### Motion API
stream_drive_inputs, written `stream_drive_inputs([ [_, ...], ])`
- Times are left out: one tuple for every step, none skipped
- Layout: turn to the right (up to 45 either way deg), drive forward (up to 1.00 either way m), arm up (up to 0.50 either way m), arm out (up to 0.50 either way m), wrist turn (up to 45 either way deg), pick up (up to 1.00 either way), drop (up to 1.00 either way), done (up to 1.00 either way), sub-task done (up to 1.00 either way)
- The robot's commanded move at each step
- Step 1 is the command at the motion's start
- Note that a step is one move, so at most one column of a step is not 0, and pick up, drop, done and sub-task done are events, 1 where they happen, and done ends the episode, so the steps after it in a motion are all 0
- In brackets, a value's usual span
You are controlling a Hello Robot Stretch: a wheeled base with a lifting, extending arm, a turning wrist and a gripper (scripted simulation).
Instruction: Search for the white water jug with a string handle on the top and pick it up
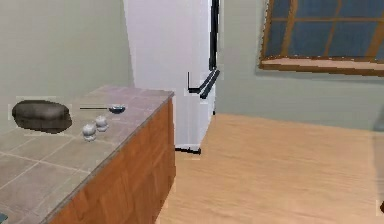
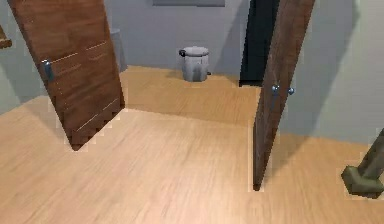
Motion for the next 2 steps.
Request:
stream_drive_inputs([
  [0.0,0.05,0.00,0.00,0.0,0.00,0.00,0.00,0.00],
  [-45.0,0.00,0.00,0.00,0.0,0.00,0.00,0.00,0.00],
])
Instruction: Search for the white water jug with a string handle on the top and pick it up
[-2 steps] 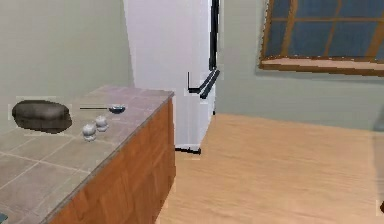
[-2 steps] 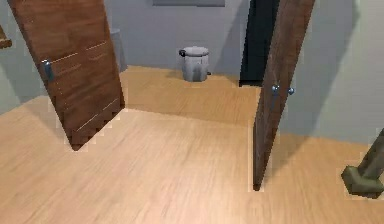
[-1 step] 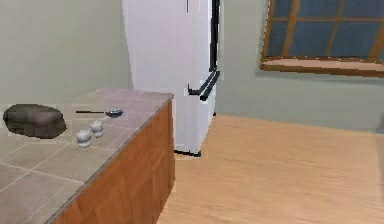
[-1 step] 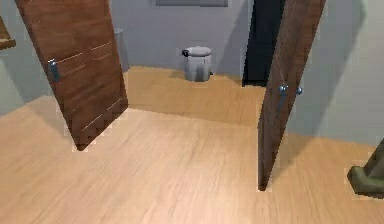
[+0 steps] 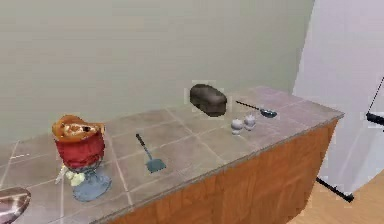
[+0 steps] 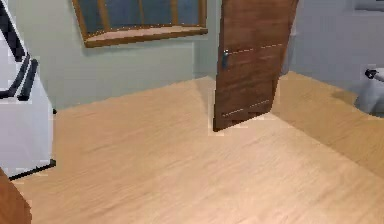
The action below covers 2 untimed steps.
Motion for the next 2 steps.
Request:
stream_drive_inputs([
  [-45.0,0.00,0.00,0.00,0.0,0.00,0.00,0.00,0.00],
  [-27.0,0.00,0.00,0.00,0.0,0.00,0.00,0.00,0.00],
])
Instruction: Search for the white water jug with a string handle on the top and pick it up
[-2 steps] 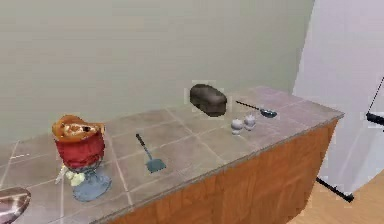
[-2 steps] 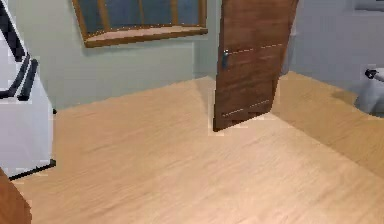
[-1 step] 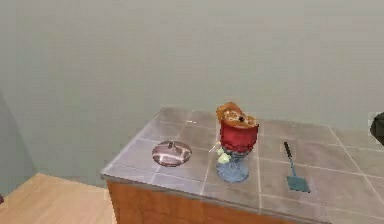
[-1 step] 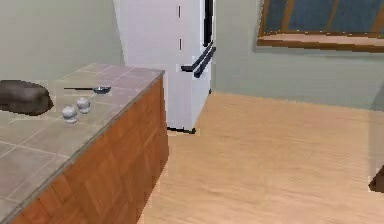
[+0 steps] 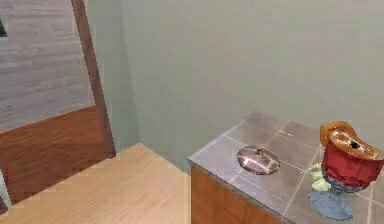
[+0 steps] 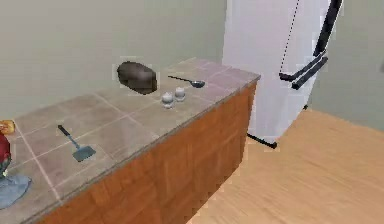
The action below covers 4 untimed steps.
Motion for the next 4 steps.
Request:
stream_drive_inputs([
  [45.0,0.00,0.00,0.00,0.0,0.00,0.00,0.00,0.00],
  [45.0,0.00,0.00,0.00,0.0,0.00,0.00,0.00,0.00],
  [0.0,0.35,0.00,0.00,0.0,0.00,0.00,0.00,0.00],
  [-45.0,0.00,0.00,0.00,0.0,0.00,0.00,0.00,0.00],
])
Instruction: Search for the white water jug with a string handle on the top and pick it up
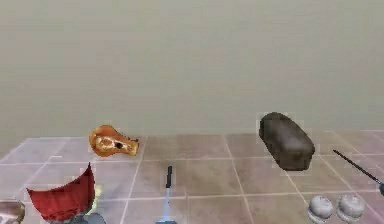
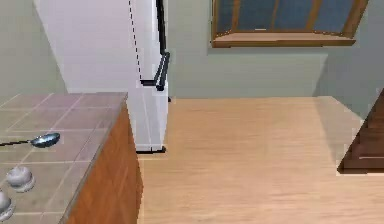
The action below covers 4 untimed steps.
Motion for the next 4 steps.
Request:
stream_drive_inputs([
  [-42.0,0.00,0.00,0.00,0.0,0.00,0.00,0.00,0.00],
  [0.0,0.00,0.50,0.00,0.0,0.00,0.00,0.00,0.00],
  [0.0,0.00,0.38,0.00,0.0,0.00,0.00,0.00,0.00],
  [0.0,0.00,0.00,0.22,0.0,0.00,0.00,0.00,0.00],
])
